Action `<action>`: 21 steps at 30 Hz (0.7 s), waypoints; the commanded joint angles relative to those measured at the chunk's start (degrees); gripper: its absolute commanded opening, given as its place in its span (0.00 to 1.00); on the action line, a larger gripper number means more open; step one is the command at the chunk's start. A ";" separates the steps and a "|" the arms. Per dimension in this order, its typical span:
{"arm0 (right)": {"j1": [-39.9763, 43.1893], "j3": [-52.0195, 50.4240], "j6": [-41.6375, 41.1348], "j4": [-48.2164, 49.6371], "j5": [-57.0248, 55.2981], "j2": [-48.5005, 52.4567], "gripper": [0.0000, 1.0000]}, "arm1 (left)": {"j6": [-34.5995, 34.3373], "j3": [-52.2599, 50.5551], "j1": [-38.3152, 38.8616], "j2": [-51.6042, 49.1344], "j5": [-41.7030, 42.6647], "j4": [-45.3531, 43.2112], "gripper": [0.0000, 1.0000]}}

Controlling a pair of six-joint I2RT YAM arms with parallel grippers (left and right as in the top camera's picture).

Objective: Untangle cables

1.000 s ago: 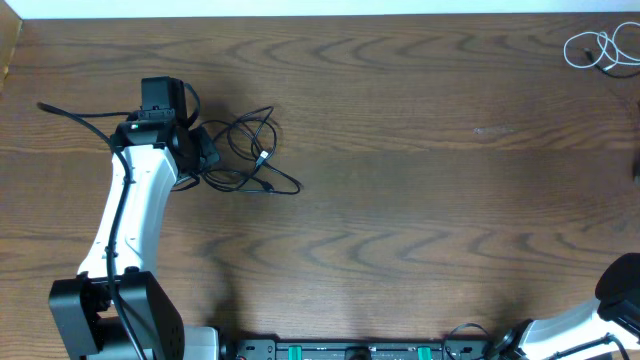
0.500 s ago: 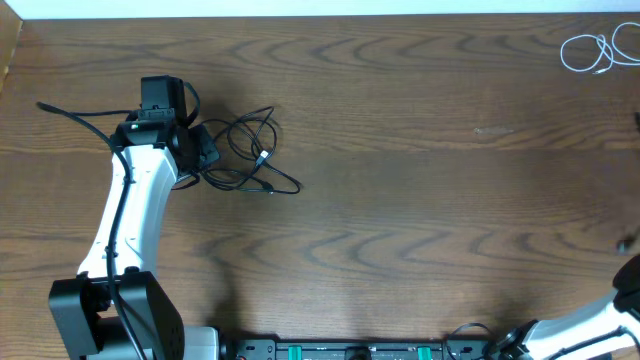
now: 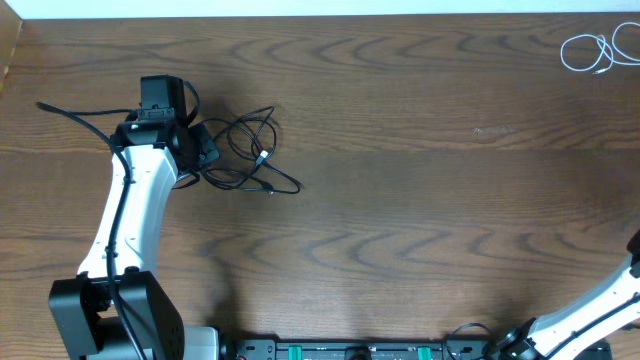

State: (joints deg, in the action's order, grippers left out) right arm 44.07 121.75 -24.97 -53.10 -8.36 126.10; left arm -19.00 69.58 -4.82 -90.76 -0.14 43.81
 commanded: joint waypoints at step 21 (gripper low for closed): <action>-1.57 1.22 11.34 31.23 17.90 -12.07 0.01 | -1.88 1.42 -0.24 -0.33 -0.31 -1.27 0.08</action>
State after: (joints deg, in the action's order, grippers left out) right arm 43.00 122.65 -16.82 -21.10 13.04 114.06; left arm -19.92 69.58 -4.82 -90.76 -0.14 42.59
